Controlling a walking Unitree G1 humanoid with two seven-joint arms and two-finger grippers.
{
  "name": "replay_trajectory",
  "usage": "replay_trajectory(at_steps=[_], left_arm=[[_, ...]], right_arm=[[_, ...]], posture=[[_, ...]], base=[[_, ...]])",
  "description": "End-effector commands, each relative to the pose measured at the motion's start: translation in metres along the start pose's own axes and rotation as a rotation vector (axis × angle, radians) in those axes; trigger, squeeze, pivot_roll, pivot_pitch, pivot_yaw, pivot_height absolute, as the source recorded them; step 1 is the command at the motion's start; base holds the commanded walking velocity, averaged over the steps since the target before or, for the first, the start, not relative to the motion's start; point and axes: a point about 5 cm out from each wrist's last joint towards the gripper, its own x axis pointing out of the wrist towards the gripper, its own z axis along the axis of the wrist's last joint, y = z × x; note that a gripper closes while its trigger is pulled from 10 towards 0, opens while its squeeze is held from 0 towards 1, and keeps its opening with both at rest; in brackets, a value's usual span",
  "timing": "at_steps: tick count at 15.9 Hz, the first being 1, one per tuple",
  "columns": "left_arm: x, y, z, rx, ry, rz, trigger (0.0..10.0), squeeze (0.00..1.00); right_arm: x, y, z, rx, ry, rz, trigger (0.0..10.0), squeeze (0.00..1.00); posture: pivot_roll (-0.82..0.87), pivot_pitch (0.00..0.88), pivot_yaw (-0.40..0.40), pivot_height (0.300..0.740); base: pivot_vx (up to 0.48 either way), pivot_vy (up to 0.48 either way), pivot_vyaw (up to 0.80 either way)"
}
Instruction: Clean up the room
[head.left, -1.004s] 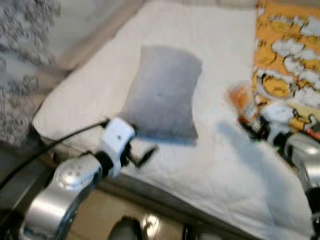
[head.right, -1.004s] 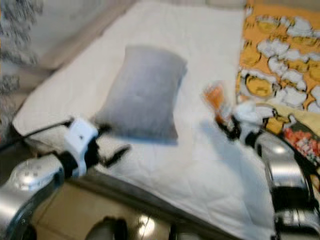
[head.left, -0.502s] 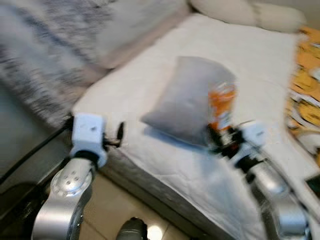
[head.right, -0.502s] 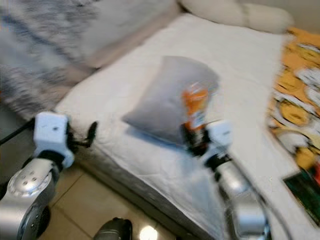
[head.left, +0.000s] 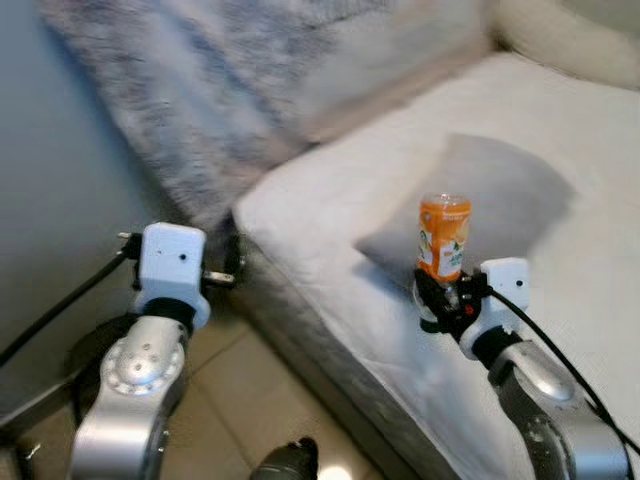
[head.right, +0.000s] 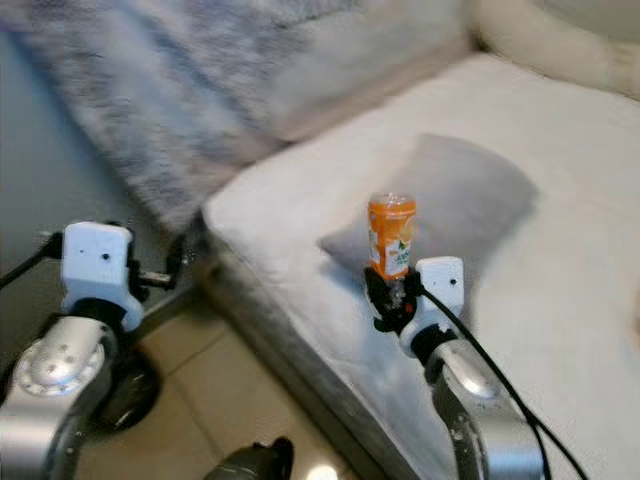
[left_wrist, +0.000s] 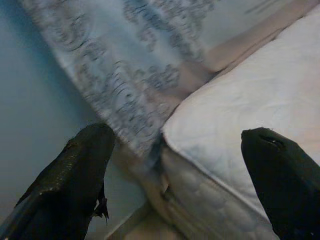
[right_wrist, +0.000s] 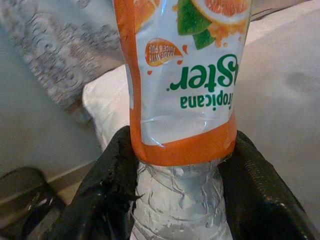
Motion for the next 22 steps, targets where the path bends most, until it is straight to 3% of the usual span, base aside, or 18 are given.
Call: replay_trajectory(at_steps=[1, 8, 20, 22], left_arm=[[0.000, 0.004, -0.005, -0.004, 0.032, 0.034, 10.0, 0.00], [-0.005, 0.001, -0.005, -0.023, 0.022, 0.025, 10.0, 0.00], [-0.006, 0.004, -0.007, -0.026, 0.025, 0.036, 10.0, 0.00], [-0.004, 0.005, -0.007, -0.022, 0.024, 0.035, 10.0, 0.00]], right_arm=[[0.001, 0.007, 0.001, 0.002, 0.009, 0.038, 10.0, 0.00], [0.004, 0.011, -0.009, -0.011, 0.067, 0.073, 10.0, 0.00], [0.012, 0.014, -0.013, -0.076, 0.095, 0.144, 10.0, 0.00], [0.014, 0.010, -0.013, -0.062, 0.091, 0.111, 10.0, 0.00]], posture=[[0.02, 0.037, 0.046, 0.740], [0.04, 0.029, 0.021, 0.740], [0.06, 0.015, -0.005, 0.740], [0.06, 0.016, -0.009, 0.740]], base=[[0.000, 0.000, 0.80], [0.000, 0.000, 0.80], [0.314, 0.000, 0.80], [0.324, 0.000, 0.00]])
